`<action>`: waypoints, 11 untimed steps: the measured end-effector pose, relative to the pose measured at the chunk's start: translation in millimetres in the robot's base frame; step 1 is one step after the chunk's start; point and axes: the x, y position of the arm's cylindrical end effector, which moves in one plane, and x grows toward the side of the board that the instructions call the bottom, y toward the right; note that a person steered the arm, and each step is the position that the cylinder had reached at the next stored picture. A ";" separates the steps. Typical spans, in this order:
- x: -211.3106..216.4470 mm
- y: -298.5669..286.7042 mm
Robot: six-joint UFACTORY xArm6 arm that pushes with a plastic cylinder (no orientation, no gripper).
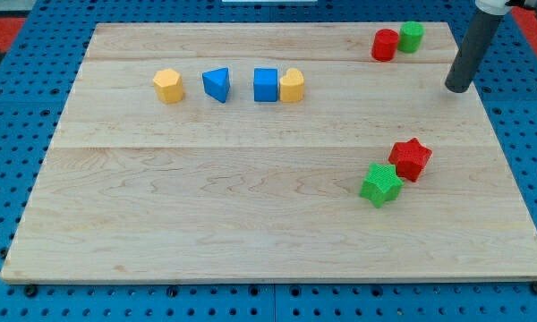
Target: Point your arm towards yellow heart
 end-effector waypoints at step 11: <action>-1.7 -105.0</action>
